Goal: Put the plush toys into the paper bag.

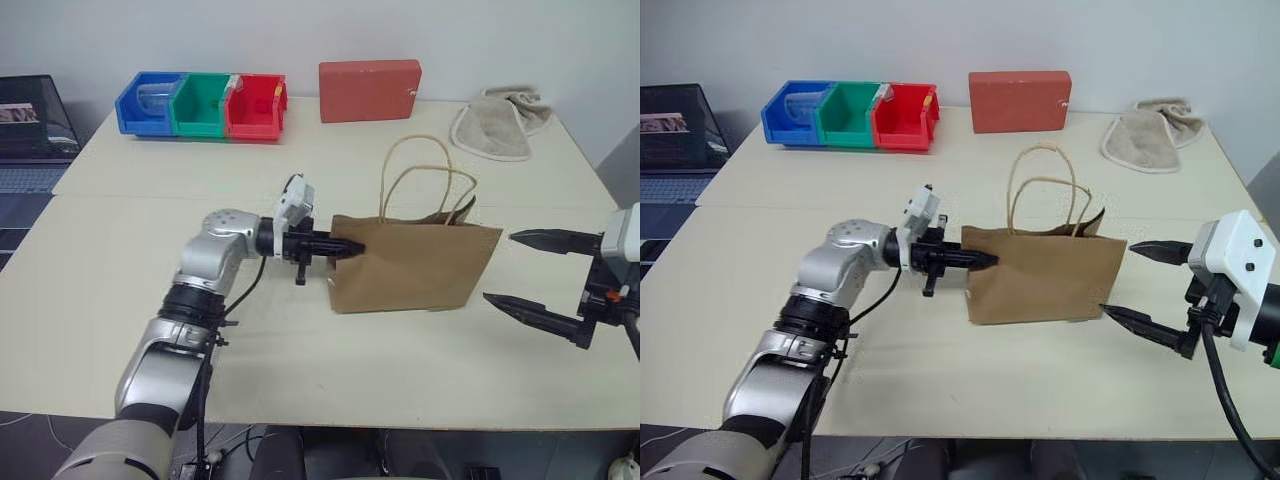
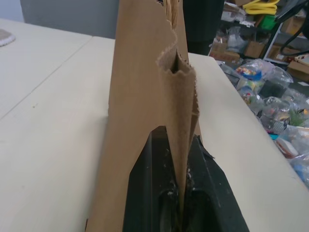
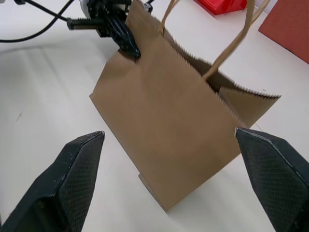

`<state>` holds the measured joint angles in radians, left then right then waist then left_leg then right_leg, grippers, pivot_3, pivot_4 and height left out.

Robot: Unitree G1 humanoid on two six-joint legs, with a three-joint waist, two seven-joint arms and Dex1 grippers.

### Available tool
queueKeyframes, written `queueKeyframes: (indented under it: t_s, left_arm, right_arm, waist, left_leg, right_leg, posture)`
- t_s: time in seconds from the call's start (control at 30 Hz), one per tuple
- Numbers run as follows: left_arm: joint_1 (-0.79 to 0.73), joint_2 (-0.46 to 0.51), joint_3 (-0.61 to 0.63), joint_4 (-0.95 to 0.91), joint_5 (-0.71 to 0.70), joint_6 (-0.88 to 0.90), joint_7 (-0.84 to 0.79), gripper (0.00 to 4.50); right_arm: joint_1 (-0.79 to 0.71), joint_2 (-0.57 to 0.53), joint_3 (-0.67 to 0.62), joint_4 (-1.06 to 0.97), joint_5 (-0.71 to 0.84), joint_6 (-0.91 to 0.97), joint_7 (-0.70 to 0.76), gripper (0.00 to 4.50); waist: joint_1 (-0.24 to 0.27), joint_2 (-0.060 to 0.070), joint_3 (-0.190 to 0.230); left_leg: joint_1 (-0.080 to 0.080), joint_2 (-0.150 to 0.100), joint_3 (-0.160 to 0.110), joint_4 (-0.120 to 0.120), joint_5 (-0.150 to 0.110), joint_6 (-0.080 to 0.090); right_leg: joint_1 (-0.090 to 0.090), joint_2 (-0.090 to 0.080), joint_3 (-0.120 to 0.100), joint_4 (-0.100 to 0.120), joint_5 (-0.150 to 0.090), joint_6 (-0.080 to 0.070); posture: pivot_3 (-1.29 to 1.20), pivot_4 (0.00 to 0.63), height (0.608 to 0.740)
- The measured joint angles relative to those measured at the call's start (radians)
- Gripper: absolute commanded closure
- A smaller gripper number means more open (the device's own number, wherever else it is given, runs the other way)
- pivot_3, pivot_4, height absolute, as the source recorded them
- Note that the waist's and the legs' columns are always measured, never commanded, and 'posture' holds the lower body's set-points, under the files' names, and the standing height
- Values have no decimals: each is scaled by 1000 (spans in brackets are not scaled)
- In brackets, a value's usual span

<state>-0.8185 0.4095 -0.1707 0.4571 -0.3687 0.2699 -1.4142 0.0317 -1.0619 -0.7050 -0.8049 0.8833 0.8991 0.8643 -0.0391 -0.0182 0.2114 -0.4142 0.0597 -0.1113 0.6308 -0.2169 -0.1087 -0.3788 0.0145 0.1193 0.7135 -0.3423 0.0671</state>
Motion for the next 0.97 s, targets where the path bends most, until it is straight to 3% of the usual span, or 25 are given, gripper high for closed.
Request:
queueKeyframes:
  t_s: [0.1,0.23,0.5,0.77,0.97]
  left_arm:
    - [-10,3,0,16,25,-30,7,3851]
    - [-13,42,8,-14,37,-41,7,2641]
    - [120,209,80,-258,31,47,56,151]
    - [333,524,261,-520,45,181,172,27]
    - [421,584,338,-543,8,225,181,27]
  right_arm:
    - [11,0,-1,-2,3,0,-1,0]
    - [6,-9,10,18,0,-14,4,0]
    - [-30,-69,65,118,-39,-70,60,0]
    - [-20,-207,37,361,-174,-194,315,0]
    - [-69,-252,45,474,-208,-238,404,0]
  waist:
    - [2,0,0]
    - [2,0,0]
    - [-3,0,0]
    - [-3,0,0]
    - [1,0,0]
  left_leg:
    - [0,0,0,0,0,0]
    - [0,0,0,0,0,0]
    - [0,1,1,-1,0,0]
    - [1,1,1,-1,0,0]
    - [2,1,2,-1,0,0]
  right_leg:
    - [0,0,0,0,0,0]
    - [0,0,0,0,0,0]
    - [0,0,1,0,0,0]
    - [0,-1,0,-1,0,0]
    - [0,-1,1,-1,0,0]
  posture:
    - [0,150,740]
    - [0,150,740]
    - [0,150,740]
    - [0,150,740]
    - [0,150,740]
